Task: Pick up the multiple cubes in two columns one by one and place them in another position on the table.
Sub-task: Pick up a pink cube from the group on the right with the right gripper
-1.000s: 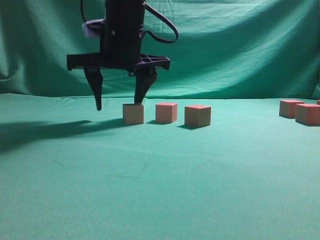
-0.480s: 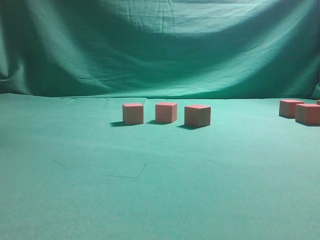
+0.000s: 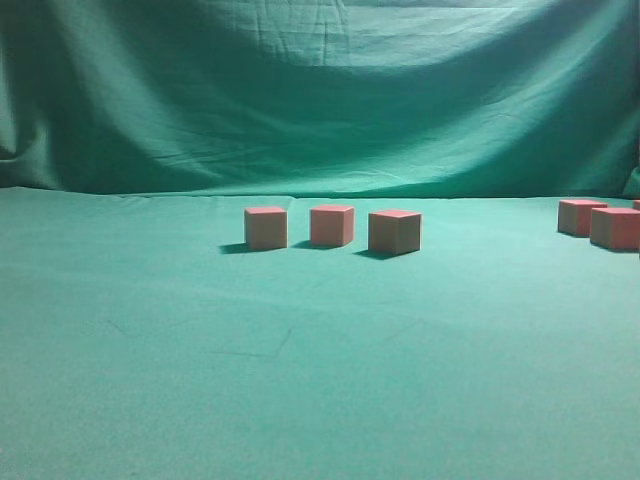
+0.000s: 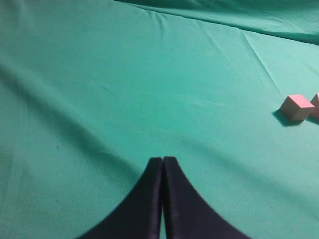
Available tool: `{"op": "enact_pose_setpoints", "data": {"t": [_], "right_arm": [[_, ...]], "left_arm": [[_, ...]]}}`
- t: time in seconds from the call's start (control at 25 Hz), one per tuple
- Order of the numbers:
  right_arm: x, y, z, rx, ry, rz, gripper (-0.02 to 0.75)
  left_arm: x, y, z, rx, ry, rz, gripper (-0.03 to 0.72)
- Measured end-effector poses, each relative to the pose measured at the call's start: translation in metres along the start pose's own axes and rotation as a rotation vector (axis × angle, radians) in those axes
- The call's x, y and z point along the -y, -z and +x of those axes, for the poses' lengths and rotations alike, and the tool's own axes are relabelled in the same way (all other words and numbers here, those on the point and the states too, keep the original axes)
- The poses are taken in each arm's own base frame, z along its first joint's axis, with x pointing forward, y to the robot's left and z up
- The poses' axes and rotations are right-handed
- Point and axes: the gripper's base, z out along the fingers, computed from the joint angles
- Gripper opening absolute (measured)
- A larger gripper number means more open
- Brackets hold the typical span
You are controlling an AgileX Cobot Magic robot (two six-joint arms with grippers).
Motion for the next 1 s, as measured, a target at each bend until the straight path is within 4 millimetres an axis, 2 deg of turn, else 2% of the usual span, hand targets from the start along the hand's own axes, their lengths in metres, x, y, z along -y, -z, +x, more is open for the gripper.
{"op": "enact_pose_setpoints", "data": {"t": [0.04, 0.16, 0.32, 0.52, 0.64, 0.8, 1.0], "right_arm": [[0.014, 0.007, 0.008, -0.016, -0.026, 0.025, 0.463], [0.052, 0.012, 0.044, -0.122, -0.099, 0.112, 0.463], [0.096, 0.008, 0.107, -0.291, -0.219, 0.237, 0.463], [0.133, -0.014, 0.186, -0.457, -0.371, 0.332, 0.463], [0.145, -0.033, 0.221, -0.515, -0.449, 0.310, 0.463], [0.157, -0.062, 0.248, -0.565, -0.510, 0.255, 0.463], [0.167, -0.106, 0.264, -0.627, -0.480, 0.223, 0.463]], "left_arm": [[0.000, 0.000, 0.000, 0.000, 0.000, 0.000, 0.000], [0.000, 0.000, 0.000, 0.000, 0.000, 0.000, 0.000], [0.000, 0.000, 0.000, 0.000, 0.000, 0.000, 0.000], [0.000, 0.000, 0.000, 0.000, 0.000, 0.000, 0.000], [0.000, 0.000, 0.000, 0.000, 0.000, 0.000, 0.000], [0.000, 0.000, 0.000, 0.000, 0.000, 0.000, 0.000], [0.000, 0.000, 0.000, 0.000, 0.000, 0.000, 0.000]]}}
